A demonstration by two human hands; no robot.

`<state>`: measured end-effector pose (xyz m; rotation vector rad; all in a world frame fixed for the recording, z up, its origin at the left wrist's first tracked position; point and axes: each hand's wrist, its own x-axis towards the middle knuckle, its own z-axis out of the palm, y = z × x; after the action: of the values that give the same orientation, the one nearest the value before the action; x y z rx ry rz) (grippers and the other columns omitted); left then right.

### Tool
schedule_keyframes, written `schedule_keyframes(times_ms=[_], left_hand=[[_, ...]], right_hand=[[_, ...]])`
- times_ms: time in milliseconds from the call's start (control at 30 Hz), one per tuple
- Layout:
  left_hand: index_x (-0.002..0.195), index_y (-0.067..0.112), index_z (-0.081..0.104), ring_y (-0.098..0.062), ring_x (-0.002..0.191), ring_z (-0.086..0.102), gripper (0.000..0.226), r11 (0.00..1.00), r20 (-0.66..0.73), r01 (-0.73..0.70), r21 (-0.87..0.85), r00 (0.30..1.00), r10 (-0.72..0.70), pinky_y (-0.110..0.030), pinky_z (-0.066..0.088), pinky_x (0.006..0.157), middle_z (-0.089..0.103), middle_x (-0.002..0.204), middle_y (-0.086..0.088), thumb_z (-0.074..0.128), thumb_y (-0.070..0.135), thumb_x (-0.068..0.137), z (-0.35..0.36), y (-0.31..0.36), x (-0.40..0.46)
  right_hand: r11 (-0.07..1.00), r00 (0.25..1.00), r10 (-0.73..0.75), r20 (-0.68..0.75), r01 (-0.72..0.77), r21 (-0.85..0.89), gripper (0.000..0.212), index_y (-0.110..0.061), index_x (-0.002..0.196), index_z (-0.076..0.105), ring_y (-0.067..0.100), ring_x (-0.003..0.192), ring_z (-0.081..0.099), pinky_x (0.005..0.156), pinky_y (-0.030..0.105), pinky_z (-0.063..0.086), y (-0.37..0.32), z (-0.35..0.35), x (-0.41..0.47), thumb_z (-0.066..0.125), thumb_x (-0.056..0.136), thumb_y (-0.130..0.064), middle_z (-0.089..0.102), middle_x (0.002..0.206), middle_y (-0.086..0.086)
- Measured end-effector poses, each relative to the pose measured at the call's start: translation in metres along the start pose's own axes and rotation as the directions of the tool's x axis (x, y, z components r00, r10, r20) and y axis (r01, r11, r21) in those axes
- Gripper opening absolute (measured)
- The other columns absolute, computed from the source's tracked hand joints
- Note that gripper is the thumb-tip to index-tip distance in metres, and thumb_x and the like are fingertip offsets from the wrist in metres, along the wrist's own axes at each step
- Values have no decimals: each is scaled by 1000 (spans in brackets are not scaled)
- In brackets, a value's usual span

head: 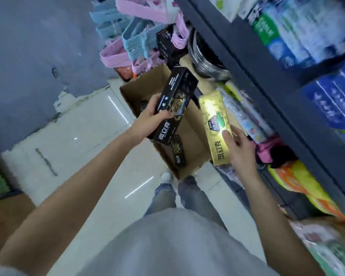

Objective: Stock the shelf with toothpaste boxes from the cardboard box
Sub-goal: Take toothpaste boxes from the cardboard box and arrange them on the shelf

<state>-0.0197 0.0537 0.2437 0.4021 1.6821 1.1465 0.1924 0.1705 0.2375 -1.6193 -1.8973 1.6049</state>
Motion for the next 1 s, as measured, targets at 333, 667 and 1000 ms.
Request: schedule_keyframes(times_ms=[333,667,1000], left_hand=[[129,30,42,-8,92,63,47,988,138,-132,75,983,120,-25,50,73,62,107,10,57,10,89,97,38,-49],[119,33,44,-10,87,61,46,966,330,-199,165,934,136,-22,51,69,62,101,9,57,2,88,266,39,-78],[125,20,49,-10,92,61,43,982,241,-187,-12,953,184,-18,48,74,65,104,6,58,2,87,453,29,-113]], right_hand=[[868,921,182,-345,14,497,6,-27,94,57,3,81,58,67,13,46,32,-100,-109,57,93,-21,62,88,-14],[762,832,165,-529,233,604,67,-22,124,30,5,77,62,63,24,53,117,-236,-161,53,79,21,58,102,1],[972,796,93,-598,58,229,35,-21,104,60,16,92,62,77,27,45,168,-417,-189,70,78,-42,67,99,-5]])
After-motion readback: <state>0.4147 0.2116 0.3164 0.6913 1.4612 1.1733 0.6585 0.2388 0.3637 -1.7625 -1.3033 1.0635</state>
